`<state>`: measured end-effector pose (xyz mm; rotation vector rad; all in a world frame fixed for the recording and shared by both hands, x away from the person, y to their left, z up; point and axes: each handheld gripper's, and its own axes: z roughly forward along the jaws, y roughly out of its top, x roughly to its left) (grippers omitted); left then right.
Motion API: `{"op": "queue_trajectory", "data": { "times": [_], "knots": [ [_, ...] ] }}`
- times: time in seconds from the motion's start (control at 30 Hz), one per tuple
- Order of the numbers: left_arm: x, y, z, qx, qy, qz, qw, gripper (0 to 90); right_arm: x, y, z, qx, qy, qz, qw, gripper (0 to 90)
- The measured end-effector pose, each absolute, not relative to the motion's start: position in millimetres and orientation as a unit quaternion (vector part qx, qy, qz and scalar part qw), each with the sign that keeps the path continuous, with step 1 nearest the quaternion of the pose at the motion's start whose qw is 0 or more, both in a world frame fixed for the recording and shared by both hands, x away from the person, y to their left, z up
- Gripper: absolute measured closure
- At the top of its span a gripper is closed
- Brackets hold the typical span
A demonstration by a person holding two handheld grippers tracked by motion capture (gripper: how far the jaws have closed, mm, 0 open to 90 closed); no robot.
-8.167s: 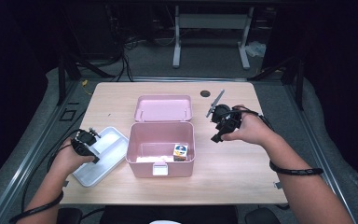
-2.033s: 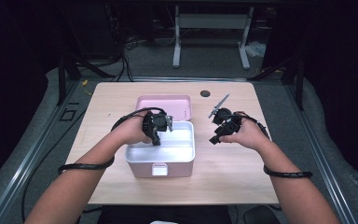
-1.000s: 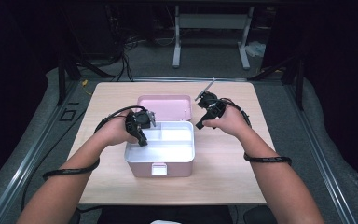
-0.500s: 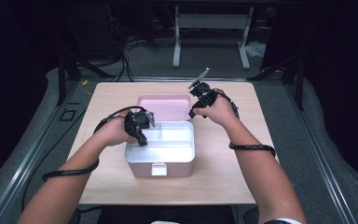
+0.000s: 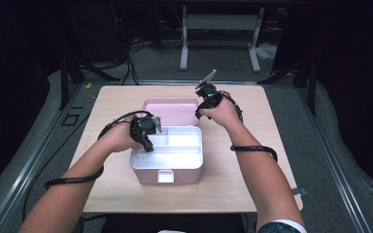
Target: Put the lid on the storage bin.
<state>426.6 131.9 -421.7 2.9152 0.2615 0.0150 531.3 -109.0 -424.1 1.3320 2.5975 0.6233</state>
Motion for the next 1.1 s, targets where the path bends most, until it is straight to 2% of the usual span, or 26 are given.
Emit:
{"op": "queue_trajectory", "data": {
  "times": [0.23,0.4,0.6,0.93,1.1],
  "knots": [
    [424.8,129.7,-421.7,0.991,0.090,0.010,0.101,83.1,540.4,-104.5,-429.4,0.481,0.845,0.219,0.075,52.2],
    [423.9,130.1,-421.5,0.991,0.090,0.013,0.101,83.5,549.2,-98.1,-434.5,0.508,0.829,0.218,0.082,63.0],
    [423.2,131.9,-421.9,0.990,0.089,0.015,0.109,83.9,557.1,-97.1,-441.6,0.546,0.802,0.227,0.080,69.8],
    [423.4,132.3,-422.0,0.990,0.089,0.014,0.110,84.0,563.7,-96.6,-443.4,0.587,0.772,0.231,0.076,75.8],
    [423.5,131.6,-421.9,0.990,0.088,0.013,0.109,84.0,563.9,-92.7,-445.6,0.594,0.769,0.222,0.081,75.1]
  ]
}}
